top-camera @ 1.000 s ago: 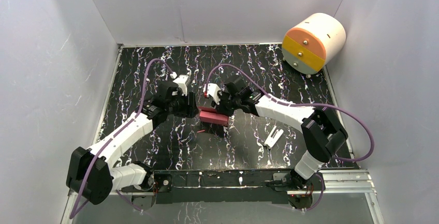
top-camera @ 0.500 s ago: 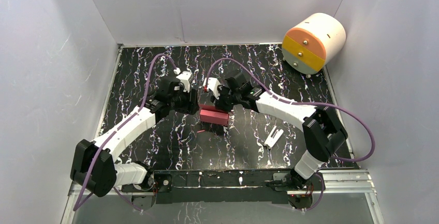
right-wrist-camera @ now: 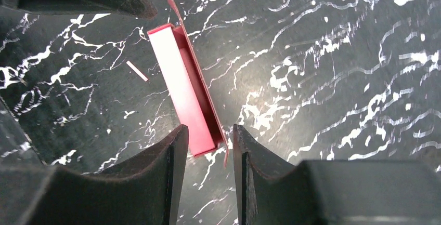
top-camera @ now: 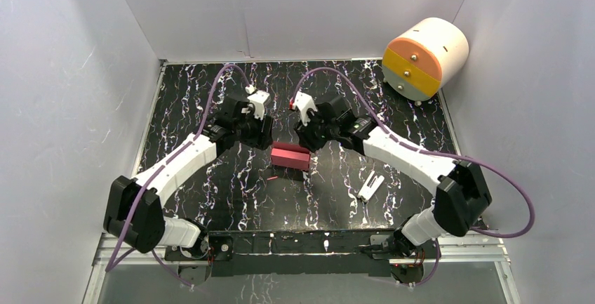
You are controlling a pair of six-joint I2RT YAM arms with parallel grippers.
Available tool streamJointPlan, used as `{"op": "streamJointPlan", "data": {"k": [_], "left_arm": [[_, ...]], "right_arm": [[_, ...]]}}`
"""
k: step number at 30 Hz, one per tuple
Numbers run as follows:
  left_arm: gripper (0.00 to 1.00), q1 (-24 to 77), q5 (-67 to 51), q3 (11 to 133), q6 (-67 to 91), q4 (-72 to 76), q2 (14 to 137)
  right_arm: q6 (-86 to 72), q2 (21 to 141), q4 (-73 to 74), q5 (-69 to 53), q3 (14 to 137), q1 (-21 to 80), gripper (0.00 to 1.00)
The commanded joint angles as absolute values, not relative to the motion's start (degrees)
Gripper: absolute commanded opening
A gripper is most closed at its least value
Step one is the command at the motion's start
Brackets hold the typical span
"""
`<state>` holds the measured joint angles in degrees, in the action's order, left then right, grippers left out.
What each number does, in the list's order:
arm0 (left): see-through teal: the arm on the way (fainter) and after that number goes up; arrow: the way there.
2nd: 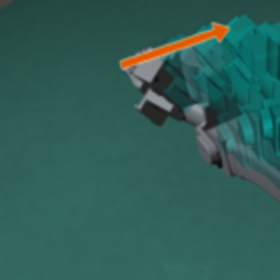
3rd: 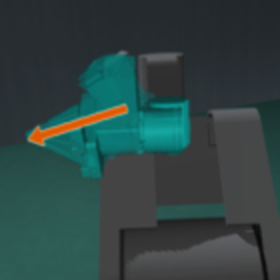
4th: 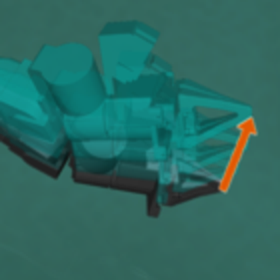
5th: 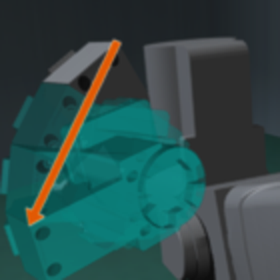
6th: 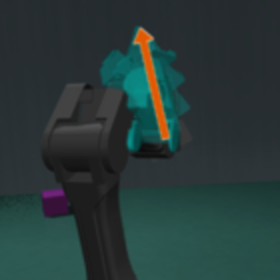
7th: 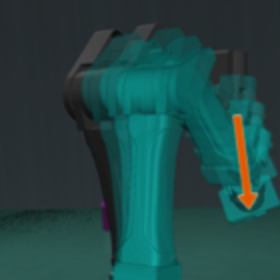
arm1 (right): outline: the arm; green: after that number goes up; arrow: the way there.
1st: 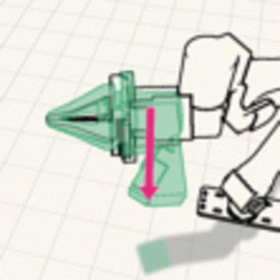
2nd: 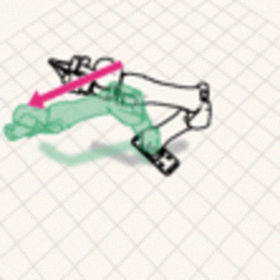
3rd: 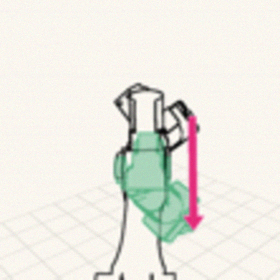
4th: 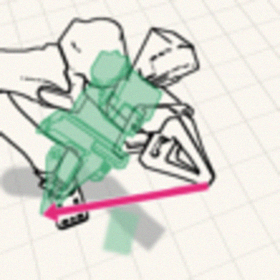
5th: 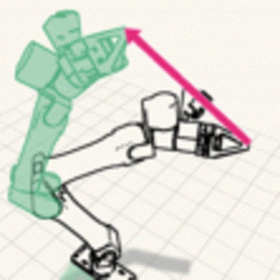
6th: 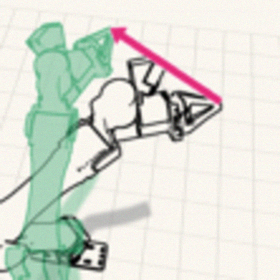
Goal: Fold the paper box
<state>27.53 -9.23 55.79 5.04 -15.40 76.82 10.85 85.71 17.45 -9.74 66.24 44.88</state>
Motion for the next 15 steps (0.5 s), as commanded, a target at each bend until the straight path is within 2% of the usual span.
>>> {"op": "streamJointPlan", "data": {"k": [1,15], "left_arm": [[0.55,27.25,-11.33,59.00,1.24,-18.37,78.19],[0.54,27.25,-12.52,63.47,-4.80,-22.01,83.35]], "right_arm": [[0.77,81.69,23.68,-4.08,67.18,44.54,0.45],[-7.15,83.50,28.27,-0.23,66.88,44.52,0.38]]}}
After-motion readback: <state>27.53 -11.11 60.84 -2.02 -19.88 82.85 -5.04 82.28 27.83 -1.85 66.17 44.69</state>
